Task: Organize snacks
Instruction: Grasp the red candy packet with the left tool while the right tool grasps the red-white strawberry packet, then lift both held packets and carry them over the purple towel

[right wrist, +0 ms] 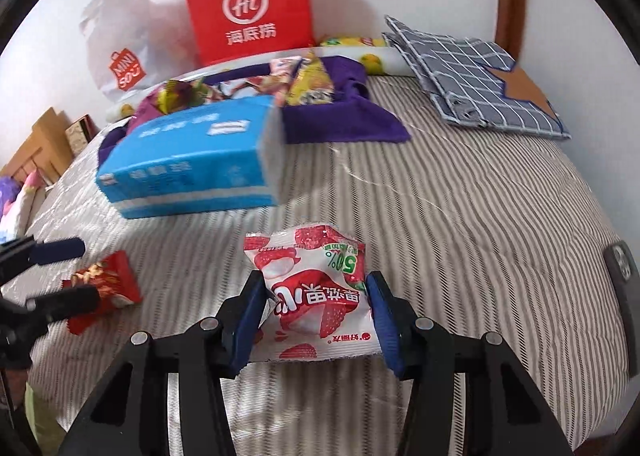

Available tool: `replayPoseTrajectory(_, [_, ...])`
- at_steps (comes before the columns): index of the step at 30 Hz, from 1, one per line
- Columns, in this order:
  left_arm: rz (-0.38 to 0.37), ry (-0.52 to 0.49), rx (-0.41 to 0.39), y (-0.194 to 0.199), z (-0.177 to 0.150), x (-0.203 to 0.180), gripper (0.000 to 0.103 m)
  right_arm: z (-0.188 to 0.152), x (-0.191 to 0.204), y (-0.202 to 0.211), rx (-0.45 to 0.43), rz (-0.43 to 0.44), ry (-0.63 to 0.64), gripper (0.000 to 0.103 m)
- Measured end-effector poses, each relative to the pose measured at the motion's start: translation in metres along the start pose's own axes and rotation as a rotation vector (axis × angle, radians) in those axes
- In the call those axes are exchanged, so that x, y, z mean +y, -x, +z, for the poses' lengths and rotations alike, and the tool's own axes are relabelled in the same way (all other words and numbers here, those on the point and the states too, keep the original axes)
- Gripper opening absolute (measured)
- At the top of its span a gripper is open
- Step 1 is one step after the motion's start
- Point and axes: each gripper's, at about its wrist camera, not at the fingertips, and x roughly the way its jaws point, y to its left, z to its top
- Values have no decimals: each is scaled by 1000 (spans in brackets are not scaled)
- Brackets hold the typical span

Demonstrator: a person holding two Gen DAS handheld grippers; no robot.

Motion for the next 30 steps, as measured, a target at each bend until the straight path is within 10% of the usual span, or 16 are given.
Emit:
replayPoseTrajectory(5, [122, -73, -10, -10, -8, -16, 45, -5, 0, 2, -35, -4, 3, 49])
replayPoseTrajectory(30, [338, 111, -51, 1, 11, 74, 44, 46, -9, -41, 15, 24, -7, 50])
